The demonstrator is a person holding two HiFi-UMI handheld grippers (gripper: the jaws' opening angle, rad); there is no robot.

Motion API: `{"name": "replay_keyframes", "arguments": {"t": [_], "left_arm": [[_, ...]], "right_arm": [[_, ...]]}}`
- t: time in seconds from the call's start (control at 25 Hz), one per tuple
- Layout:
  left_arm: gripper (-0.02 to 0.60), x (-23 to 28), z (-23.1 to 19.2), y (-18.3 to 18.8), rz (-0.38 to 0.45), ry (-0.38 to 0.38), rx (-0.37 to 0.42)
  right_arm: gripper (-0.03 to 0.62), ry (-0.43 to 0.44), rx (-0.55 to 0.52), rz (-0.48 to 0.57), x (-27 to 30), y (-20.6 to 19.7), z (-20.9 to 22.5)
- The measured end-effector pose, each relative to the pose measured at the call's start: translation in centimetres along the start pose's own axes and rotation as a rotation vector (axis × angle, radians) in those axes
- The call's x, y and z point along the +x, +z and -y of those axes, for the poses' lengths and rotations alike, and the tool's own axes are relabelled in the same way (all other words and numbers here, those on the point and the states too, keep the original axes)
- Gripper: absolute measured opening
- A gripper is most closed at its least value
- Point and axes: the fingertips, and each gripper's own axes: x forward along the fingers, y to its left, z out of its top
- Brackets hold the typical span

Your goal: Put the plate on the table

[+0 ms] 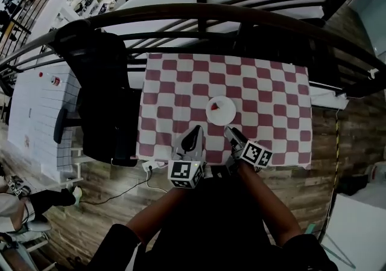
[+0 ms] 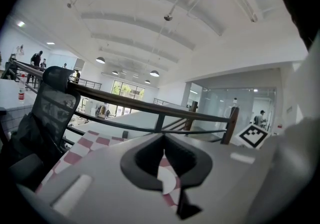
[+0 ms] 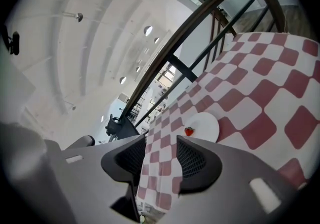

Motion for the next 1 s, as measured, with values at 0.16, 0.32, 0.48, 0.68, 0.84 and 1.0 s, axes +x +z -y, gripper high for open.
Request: {"name": "replay_keyframes", "arguments": {"t": [0.16, 0.32, 0.48, 0.68, 0.84, 1.0], "left_arm": [[0.008, -0.7, 0.5, 0.0, 0.006, -0.029, 0.005], [0.008, -1.5, 1.1, 0.1, 0.002, -0.052, 0.01], [0.008, -2.3, 1.7, 0.6, 0.006, -0.079, 0.026], [0.008, -3.4, 2.3, 0.9, 0.019, -0.105, 0.019], [0.008, -4.1, 2.9, 1.1, 0.035, -0.127, 0.027], [0.008, -4.9, 3.3, 1.0, 0.031, -0.136, 0.048]], "right_arm": [[0.172, 0.032, -0.016, 0.061, -1.2, 0.3, -2.5], [0.163, 0.039, -0.085, 0.111, -2.5, 0.5, -4.7], [0.112, 0.008, -0.189, 0.18, -4.4, 1.1, -6.7], [0.071, -0.003, -0.261, 0.242, -6.3, 0.9, -8.8], [0.033, -0.035, -0.376, 0.254, -7.3, -0.1, -10.0], [0.007, -0.089, -0.495, 0.255, -8.0, -1.0, -11.1]]}}
